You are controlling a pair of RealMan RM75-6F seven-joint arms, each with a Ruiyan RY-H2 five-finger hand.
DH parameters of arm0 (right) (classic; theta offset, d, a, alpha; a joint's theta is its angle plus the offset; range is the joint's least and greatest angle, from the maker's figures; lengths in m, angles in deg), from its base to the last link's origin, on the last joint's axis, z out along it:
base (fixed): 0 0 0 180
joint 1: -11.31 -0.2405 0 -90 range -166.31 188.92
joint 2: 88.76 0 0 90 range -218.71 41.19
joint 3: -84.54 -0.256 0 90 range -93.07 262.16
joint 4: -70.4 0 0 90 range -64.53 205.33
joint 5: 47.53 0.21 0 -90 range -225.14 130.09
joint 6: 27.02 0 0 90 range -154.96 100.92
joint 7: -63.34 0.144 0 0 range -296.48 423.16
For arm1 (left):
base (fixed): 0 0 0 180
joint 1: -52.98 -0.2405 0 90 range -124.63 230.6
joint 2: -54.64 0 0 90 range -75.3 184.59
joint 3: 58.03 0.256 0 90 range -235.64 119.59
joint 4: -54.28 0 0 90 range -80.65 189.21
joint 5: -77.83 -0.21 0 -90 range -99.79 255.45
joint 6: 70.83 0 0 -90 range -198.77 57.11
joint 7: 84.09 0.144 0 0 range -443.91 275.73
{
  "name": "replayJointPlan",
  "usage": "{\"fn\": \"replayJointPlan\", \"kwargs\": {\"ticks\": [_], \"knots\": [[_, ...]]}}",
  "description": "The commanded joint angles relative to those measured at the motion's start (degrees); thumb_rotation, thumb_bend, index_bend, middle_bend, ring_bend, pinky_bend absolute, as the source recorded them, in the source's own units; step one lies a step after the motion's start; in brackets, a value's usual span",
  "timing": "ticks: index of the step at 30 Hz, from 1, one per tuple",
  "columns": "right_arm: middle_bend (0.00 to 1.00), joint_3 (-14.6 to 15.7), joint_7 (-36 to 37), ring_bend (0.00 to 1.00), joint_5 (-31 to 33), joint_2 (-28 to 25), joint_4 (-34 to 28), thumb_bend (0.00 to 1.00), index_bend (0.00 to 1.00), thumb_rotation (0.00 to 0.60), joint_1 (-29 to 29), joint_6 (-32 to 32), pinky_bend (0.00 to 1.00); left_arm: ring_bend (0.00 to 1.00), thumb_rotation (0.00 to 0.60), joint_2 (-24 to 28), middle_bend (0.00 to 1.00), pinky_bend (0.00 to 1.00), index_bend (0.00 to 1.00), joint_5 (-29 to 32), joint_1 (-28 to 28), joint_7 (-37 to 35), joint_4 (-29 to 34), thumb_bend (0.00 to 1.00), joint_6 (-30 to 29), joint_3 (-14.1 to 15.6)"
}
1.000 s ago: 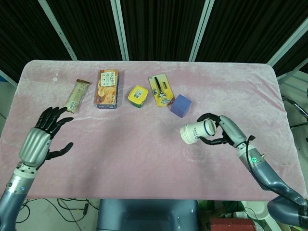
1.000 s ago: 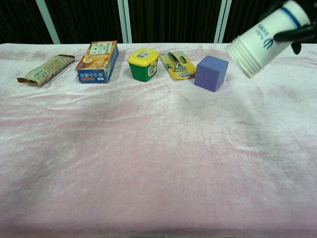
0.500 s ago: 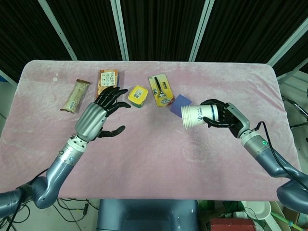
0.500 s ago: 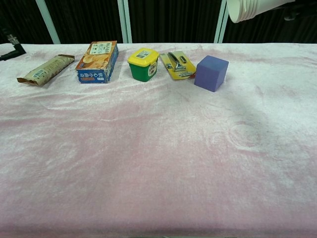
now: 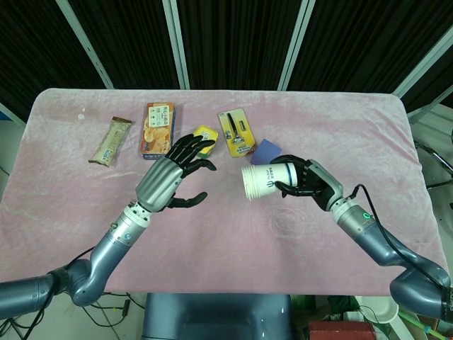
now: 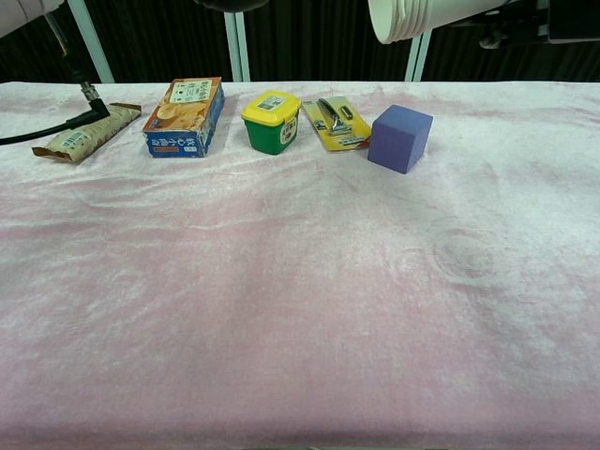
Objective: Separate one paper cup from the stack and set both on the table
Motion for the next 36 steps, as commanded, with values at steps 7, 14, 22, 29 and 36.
{"fn": "replayJointPlan", "kwargs": {"ticks": [7, 14, 22, 29, 36], "knots": [[0.45, 1.23, -4.91, 0.59, 4.73, 1.57, -2.08, 0.41, 0.57, 0.6, -0.89, -2.29, 0.58, 0.0, 0.6, -0.88, 0.09, 0.0, 0.38, 1.78, 1.9, 5.73, 2.75, 0.27, -0.94, -1.28], [0.45, 0.23, -6.92, 0.59, 7.56, 4.12, -2.03, 0.41, 0.57, 0.6, -2.54, -4.44, 0.58, 0.0, 0.6, -1.93, 0.1, 0.0, 0.41, 3.15, 3.13, 8.06, 2.55, 0.27, -0.83, -1.24], [0.45, -1.97, -8.31, 0.59, 9.84, 4.32, -2.94, 0.41, 0.57, 0.6, -2.66, -5.15, 0.58, 0.0, 0.6, -2.82, 0.1, 0.0, 0.42, 3.58, 3.66, 8.88, 1.98, 0.27, -1.18, -0.4], [0.46, -2.85, -10.4, 0.59, 12.76, 3.77, -2.53, 0.42, 0.58, 0.6, -2.34, -5.81, 0.58, 0.0, 0.6, -2.6, 0.1, 0.0, 0.43, 3.43, 3.74, 9.19, 2.4, 0.27, -1.91, -0.22], [0.46, -4.26, -11.7, 0.59, 13.7, 4.07, -4.73, 0.42, 0.58, 0.6, -1.58, -7.17, 0.59, 0.0, 0.6, -4.56, 0.11, 0.0, 0.46, 4.05, 4.89, 10.14, 0.58, 0.33, -2.09, -0.24]]}}
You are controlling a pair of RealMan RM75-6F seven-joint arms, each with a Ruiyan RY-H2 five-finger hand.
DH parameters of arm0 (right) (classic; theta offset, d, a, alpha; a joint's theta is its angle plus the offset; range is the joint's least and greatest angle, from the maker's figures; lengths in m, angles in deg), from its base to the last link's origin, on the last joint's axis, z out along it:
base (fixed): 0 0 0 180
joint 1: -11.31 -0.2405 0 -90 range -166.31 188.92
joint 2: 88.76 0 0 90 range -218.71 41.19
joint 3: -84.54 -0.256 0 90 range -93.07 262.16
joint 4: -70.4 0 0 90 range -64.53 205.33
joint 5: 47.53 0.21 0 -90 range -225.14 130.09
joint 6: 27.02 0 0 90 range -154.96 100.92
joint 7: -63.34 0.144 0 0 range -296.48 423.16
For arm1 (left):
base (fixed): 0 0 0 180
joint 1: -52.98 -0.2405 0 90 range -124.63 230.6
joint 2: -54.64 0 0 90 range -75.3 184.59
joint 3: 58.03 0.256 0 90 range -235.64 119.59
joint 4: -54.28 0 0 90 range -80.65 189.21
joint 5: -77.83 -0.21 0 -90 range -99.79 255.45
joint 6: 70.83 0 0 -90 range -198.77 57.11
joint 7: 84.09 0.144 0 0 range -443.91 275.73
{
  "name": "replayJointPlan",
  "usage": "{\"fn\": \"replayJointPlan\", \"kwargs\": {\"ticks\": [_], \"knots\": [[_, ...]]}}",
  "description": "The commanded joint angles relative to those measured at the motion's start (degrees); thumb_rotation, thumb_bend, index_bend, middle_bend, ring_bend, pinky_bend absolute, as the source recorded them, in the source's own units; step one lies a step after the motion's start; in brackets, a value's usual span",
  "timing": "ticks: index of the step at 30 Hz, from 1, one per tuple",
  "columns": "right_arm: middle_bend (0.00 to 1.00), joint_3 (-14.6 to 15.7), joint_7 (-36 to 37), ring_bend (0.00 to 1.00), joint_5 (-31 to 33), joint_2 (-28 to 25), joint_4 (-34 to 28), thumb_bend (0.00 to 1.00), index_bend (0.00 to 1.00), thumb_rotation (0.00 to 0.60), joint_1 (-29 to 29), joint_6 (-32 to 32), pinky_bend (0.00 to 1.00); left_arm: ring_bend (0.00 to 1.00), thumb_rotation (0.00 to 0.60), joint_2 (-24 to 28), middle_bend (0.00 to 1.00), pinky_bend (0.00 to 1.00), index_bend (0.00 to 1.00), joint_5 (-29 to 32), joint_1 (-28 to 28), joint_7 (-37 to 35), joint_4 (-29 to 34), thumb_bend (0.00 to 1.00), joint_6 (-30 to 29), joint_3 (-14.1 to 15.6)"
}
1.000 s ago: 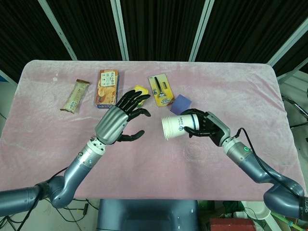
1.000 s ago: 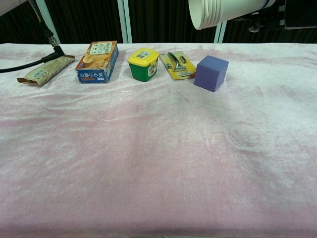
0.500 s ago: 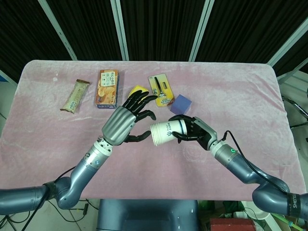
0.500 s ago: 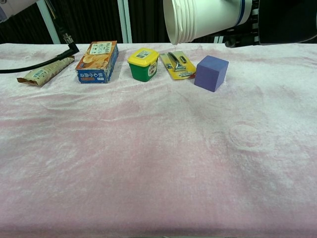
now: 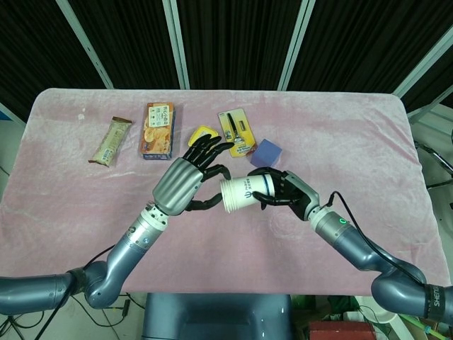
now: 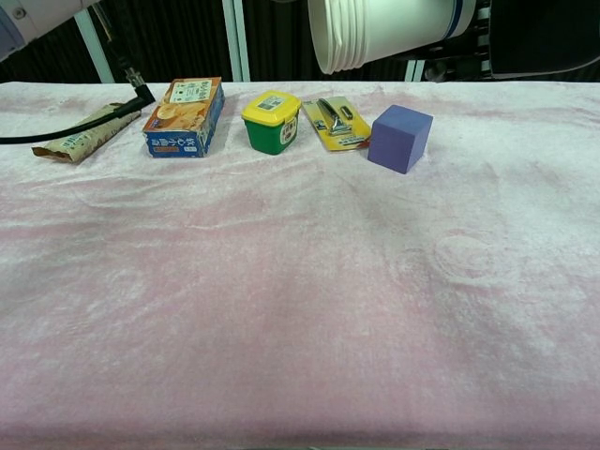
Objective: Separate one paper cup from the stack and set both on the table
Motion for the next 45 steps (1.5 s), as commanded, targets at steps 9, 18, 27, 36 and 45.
{"fn": "replayJointPlan", "kwargs": {"ticks": [9, 18, 27, 36, 45], "knots": [[0.46, -2.2, -1.4, 0.59, 0.5, 0.71, -0.85, 0.42, 0.58, 0.6, 1.31, -1.78, 0.59, 0.0, 0.6, -1.46, 0.11, 0.0, 0.48, 0.45, 0.93, 0.41, -1.79, 0.34, -0.44, 0.12], [0.46, -3.6, -3.18, 0.59, 1.72, 1.04, -0.7, 0.42, 0.58, 0.6, 2.04, -2.88, 0.59, 0.0, 0.6, -2.33, 0.14, 0.0, 0.53, -0.2, 1.01, 0.02, -2.8, 0.4, -1.49, 0.58], [0.46, -4.52, -4.9, 0.59, 2.89, 1.15, -0.48, 0.42, 0.58, 0.6, 2.81, -3.87, 0.59, 0.0, 0.6, -2.52, 0.14, 0.0, 0.53, -0.38, 0.96, 0.46, -3.37, 0.4, -1.97, 1.02], [0.46, -5.63, -6.41, 0.59, 3.89, 1.33, -0.12, 0.42, 0.59, 0.6, 3.57, -4.78, 0.59, 0.0, 0.6, -2.59, 0.14, 0.0, 0.54, -0.98, 0.77, -0.13, -3.88, 0.4, -2.82, 1.07], [0.46, -6.76, -7.34, 0.59, 4.41, 1.85, -0.18, 0.42, 0.59, 0.6, 4.3, -6.03, 0.59, 0.0, 0.6, -2.72, 0.16, 0.0, 0.56, -0.95, 1.05, 0.84, -4.09, 0.44, -2.56, 1.3]]}}
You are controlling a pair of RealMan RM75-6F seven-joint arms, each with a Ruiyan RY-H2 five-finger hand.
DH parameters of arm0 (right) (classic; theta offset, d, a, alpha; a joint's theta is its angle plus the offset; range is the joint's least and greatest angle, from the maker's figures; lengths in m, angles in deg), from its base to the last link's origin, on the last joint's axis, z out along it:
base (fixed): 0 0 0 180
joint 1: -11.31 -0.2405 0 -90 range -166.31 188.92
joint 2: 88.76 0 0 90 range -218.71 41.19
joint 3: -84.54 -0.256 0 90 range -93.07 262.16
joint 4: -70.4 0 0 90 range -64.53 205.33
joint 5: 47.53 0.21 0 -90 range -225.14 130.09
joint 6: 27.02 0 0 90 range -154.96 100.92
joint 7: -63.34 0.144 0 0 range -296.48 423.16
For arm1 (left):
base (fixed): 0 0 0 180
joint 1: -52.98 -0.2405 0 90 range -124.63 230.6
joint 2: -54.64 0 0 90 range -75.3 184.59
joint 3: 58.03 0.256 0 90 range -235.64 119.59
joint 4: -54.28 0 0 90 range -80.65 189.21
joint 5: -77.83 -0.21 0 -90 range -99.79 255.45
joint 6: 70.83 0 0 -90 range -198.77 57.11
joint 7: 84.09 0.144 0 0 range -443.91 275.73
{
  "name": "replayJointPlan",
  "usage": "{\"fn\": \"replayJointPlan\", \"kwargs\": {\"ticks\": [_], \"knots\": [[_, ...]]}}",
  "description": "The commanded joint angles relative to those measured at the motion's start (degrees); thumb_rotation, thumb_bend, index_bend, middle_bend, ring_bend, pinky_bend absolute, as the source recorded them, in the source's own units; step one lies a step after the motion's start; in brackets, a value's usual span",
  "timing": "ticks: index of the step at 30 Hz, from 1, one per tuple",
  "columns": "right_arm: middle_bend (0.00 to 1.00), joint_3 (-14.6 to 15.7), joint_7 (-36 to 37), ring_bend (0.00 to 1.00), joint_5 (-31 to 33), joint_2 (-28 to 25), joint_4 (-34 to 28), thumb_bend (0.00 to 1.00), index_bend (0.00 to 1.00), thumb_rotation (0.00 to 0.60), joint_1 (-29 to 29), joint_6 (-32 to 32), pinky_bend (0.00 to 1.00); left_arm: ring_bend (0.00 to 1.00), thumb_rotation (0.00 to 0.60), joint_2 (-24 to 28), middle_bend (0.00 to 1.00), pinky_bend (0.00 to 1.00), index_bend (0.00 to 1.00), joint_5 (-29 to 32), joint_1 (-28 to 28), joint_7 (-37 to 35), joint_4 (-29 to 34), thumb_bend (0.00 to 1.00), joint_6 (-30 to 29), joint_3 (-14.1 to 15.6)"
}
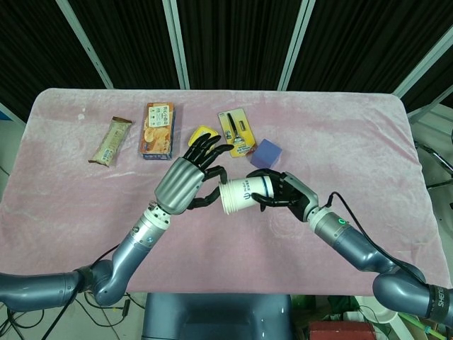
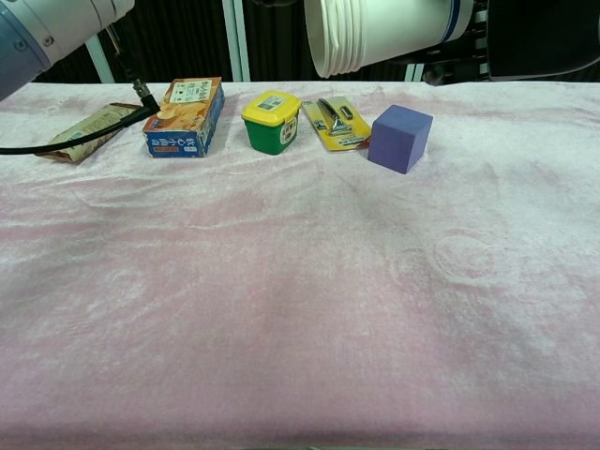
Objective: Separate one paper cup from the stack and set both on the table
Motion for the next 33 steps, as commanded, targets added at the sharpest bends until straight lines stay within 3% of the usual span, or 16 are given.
{"fn": "replayJointPlan", "kwargs": {"ticks": [1, 8, 19, 33], "knots": [[0.46, -0.37, -0.29, 0.59, 0.07, 0.16, -0.11, 0.42, 0.59, 0.6, 0.17, -0.32, 0.59, 0.0, 0.6, -0.19, 0.17, 0.0, 0.57, 0.25, 0.12, 0.23, -0.13, 0.45, 0.12, -0.05], [0.48, -1.18, -0.96, 0.61, 0.42, 0.36, -0.21, 0.43, 0.61, 0.6, 0.61, -1.67, 0.61, 0.0, 0.6, -0.91, 0.18, 0.0, 0.58, 0.6, 0.27, 0.38, -0.97, 0.52, -0.23, -0.32], [0.59, -1.33, -3.36, 0.72, 2.8, -0.18, -0.3, 0.61, 0.73, 0.6, 0.65, -2.46, 0.71, 0.0, 0.6, -0.94, 0.19, 0.0, 0.6, -0.17, 0.19, 0.44, -0.89, 0.56, -0.94, -0.17], [0.61, -4.18, -3.87, 0.75, 5.05, -1.85, -0.65, 0.65, 0.77, 0.6, 3.17, -2.64, 0.73, 0.0, 0.6, -0.77, 0.19, 0.0, 0.6, -0.89, -0.37, -0.14, -1.57, 0.58, -1.47, 0.52]]}}
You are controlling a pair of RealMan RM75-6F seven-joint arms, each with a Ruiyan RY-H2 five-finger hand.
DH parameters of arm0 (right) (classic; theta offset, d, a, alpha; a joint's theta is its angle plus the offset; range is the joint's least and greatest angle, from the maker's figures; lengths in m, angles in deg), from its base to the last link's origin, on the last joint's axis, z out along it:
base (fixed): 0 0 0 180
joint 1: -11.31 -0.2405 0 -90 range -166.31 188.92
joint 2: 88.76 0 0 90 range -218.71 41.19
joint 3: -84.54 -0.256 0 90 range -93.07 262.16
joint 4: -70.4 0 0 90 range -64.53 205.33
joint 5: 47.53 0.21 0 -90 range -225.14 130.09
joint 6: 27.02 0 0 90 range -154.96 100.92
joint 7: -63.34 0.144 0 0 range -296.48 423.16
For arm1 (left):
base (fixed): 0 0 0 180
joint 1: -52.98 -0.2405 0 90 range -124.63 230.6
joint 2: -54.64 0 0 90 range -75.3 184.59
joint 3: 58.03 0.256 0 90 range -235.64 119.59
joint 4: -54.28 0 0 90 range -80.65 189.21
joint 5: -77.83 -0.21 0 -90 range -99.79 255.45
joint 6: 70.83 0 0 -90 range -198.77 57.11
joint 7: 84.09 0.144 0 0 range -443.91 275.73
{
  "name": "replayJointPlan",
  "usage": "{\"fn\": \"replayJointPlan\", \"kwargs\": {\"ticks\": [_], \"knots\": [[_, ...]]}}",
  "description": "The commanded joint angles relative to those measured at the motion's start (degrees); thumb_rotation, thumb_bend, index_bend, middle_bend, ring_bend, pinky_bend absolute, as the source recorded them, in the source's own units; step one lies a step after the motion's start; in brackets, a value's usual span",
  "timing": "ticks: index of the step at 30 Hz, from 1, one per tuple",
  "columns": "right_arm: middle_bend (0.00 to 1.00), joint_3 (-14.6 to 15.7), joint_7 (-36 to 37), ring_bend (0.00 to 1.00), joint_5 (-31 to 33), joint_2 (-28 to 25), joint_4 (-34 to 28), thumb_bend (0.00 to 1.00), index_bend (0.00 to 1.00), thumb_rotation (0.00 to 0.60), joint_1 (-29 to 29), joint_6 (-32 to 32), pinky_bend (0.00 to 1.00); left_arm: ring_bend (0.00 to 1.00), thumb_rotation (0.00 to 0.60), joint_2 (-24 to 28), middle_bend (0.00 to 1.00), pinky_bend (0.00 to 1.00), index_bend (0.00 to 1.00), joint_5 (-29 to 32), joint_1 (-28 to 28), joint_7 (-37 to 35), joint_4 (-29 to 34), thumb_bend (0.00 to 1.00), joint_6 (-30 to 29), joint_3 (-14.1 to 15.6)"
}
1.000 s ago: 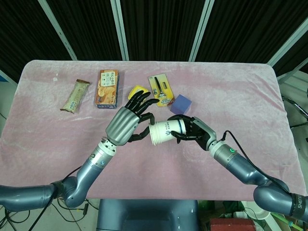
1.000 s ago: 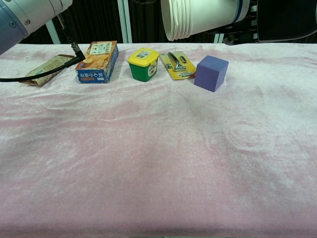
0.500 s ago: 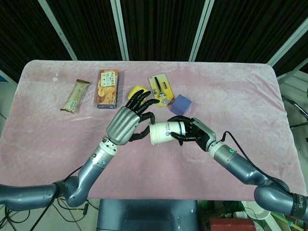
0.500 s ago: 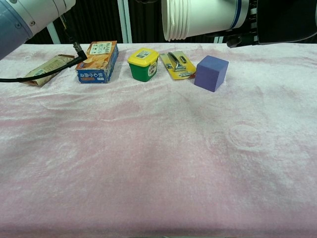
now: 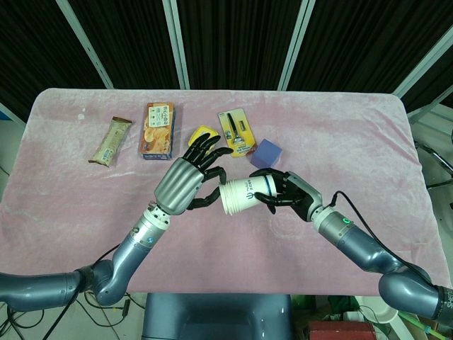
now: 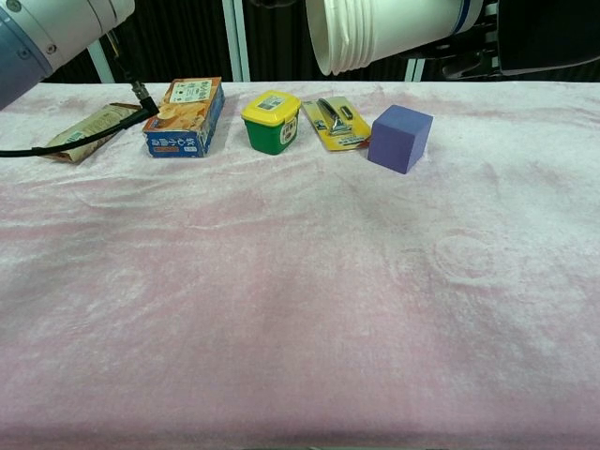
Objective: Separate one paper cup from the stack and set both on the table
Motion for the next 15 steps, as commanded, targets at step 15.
{"fn": "replayJointPlan", "kwargs": {"ticks": [15], "knots": [[0.64, -3.69, -0.01, 0.77, 0.08, -2.6, 0.7, 0.67, 0.79, 0.6, 5.01, -1.88, 0.74, 0.0, 0.6, 1.55, 0.19, 0.0, 0.6, -0.54, -1.17, -0.94, -1.16, 0.58, -0.89, 0.28]]}}
